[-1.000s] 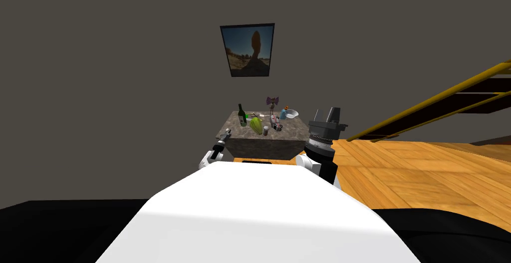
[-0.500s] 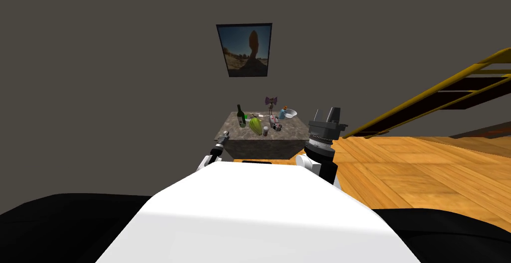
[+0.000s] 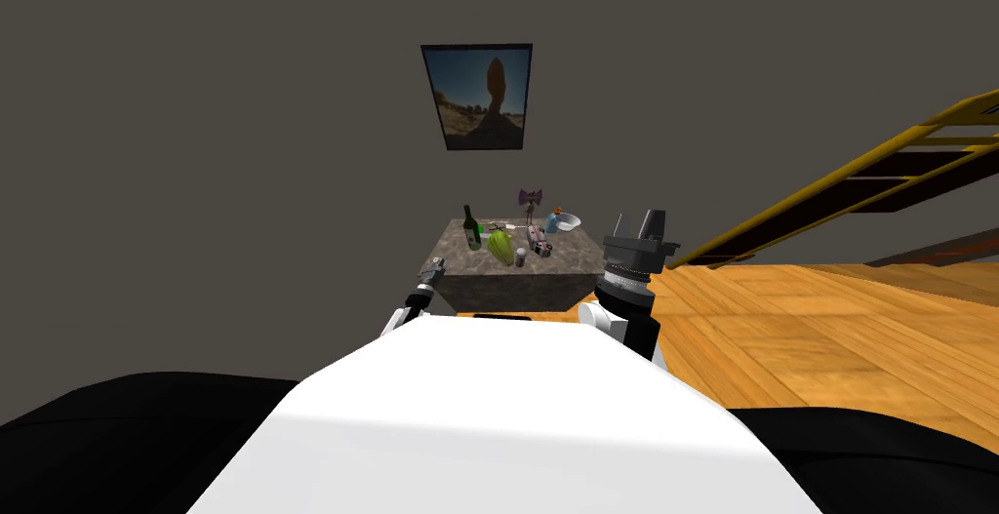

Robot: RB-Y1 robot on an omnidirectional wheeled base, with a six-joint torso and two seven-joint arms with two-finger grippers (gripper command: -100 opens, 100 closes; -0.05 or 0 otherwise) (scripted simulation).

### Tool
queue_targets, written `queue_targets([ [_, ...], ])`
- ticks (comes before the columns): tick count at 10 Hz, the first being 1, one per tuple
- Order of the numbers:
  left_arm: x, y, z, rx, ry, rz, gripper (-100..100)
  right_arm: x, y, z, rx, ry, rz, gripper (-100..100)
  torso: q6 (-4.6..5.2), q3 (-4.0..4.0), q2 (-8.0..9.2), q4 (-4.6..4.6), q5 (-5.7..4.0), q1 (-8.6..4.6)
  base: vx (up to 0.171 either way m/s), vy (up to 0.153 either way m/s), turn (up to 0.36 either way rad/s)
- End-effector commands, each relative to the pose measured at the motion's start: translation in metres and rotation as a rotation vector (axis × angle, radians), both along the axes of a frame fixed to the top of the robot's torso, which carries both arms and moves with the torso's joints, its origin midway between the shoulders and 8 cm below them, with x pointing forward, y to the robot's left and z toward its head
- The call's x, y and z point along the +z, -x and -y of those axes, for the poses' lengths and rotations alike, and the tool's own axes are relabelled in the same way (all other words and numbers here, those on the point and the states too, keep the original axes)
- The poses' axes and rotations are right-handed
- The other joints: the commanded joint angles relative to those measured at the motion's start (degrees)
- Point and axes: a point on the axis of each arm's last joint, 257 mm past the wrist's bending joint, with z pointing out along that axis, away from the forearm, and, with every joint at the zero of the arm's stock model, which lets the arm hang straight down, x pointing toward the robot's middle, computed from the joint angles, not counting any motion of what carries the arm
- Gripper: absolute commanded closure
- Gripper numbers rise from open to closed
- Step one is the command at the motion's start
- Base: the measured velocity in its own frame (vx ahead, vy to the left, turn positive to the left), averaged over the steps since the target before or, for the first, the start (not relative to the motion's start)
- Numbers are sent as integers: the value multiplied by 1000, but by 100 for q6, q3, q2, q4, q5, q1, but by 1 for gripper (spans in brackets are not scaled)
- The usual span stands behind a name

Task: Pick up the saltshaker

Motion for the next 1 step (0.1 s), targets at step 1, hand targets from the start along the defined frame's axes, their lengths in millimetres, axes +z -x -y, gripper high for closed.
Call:
queue_targets([
  [1, 0, 0, 0, 0, 0, 0, 0, 0, 0, 0, 0, 0, 0, 0, 0, 0, 0, 0, 0, 0, 0, 0, 0],
])
